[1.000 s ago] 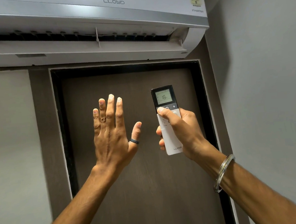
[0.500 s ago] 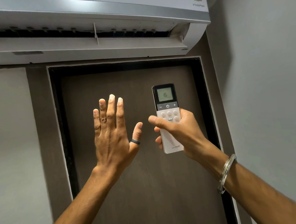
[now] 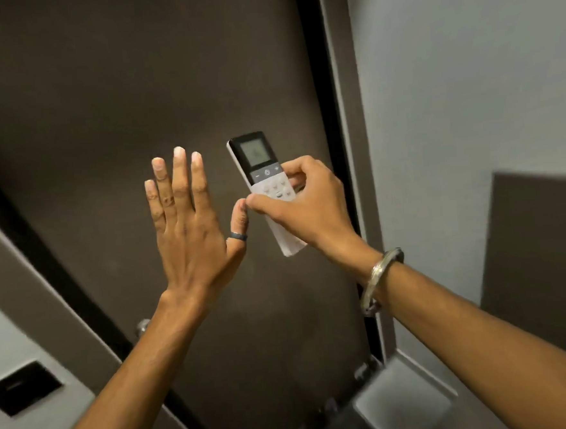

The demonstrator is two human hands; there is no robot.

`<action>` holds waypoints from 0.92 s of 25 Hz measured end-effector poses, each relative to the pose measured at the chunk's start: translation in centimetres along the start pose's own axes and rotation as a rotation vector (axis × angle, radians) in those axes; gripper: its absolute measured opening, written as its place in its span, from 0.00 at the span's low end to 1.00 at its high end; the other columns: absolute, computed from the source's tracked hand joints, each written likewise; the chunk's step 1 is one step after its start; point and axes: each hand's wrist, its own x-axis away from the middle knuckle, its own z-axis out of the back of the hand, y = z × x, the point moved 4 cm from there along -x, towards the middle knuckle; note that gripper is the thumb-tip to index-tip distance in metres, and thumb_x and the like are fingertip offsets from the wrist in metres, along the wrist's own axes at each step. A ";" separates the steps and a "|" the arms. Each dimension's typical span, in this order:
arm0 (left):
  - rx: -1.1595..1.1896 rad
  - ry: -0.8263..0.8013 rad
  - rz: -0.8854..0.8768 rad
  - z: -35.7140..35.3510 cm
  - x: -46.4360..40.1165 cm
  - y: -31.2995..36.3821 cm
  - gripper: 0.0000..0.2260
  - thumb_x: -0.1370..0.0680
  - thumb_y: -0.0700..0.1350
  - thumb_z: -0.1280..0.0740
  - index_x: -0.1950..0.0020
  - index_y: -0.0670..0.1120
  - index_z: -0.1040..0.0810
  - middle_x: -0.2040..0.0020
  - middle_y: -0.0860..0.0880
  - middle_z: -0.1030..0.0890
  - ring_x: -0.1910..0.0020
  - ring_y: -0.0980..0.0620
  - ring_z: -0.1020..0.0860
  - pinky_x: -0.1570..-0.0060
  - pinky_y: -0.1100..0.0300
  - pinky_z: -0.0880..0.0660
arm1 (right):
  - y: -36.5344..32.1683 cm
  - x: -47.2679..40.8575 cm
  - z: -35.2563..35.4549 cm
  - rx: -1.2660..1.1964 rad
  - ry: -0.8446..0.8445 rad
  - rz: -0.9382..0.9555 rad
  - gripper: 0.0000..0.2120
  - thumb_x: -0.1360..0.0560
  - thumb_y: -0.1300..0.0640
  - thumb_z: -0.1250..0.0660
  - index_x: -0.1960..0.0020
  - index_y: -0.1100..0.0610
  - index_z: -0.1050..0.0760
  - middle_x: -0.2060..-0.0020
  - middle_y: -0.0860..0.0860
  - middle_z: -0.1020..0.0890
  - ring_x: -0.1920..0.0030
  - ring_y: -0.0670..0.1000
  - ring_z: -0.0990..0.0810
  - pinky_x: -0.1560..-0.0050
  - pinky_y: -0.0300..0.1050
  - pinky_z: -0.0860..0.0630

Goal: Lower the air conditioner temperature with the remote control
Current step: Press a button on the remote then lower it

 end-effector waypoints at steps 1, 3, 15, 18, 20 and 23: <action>0.029 -0.072 0.002 -2.0 2.8 1.0 0.38 0.16 0.62 0.44 0.15 0.41 0.50 0.15 0.40 0.50 0.16 0.38 0.54 0.17 0.45 0.60 | 3.3 1.4 0.3 0.021 0.000 -0.092 0.27 0.38 0.45 0.13 0.46 0.54 0.19 0.49 0.50 0.13 0.53 0.46 0.13 0.53 0.44 0.15; 0.093 -0.243 0.008 -6.0 9.4 3.5 0.37 0.16 0.62 0.45 0.15 0.42 0.52 0.14 0.40 0.51 0.15 0.39 0.55 0.17 0.46 0.61 | 10.8 4.6 1.3 0.076 0.016 -0.304 0.27 0.39 0.44 0.12 0.48 0.52 0.19 0.53 0.50 0.10 0.54 0.48 0.11 0.53 0.50 0.13; 0.394 -1.263 -0.148 -25.7 46.7 20.8 0.35 0.16 0.62 0.48 0.16 0.41 0.48 0.15 0.40 0.47 0.15 0.41 0.54 0.16 0.42 0.54 | 54.8 29.2 14.4 0.288 0.378 -1.352 0.35 0.34 0.51 0.13 0.37 0.64 0.25 0.44 0.60 0.13 0.51 0.58 0.12 0.56 0.52 0.13; 0.450 -1.384 -0.170 -31.1 54.9 25.1 0.34 0.15 0.60 0.47 0.16 0.41 0.48 0.15 0.40 0.47 0.15 0.41 0.55 0.16 0.43 0.55 | 65.7 34.8 16.7 0.401 0.369 -1.485 0.37 0.34 0.48 0.14 0.34 0.62 0.27 0.41 0.58 0.15 0.48 0.57 0.14 0.42 0.53 0.14; 0.465 -1.418 -0.135 -33.4 59.1 27.0 0.34 0.15 0.60 0.48 0.15 0.41 0.49 0.15 0.41 0.47 0.15 0.42 0.56 0.16 0.45 0.56 | 70.7 38.0 17.5 0.434 0.407 -1.540 0.37 0.33 0.48 0.15 0.34 0.61 0.28 0.41 0.57 0.15 0.50 0.55 0.15 0.45 0.49 0.15; 0.488 -1.503 -0.115 -35.5 64.7 28.8 0.34 0.16 0.61 0.49 0.15 0.42 0.49 0.15 0.41 0.48 0.15 0.43 0.57 0.16 0.47 0.58 | 77.1 41.6 17.6 0.506 0.403 -1.554 0.37 0.31 0.48 0.16 0.32 0.64 0.29 0.37 0.59 0.16 0.41 0.59 0.14 0.40 0.55 0.16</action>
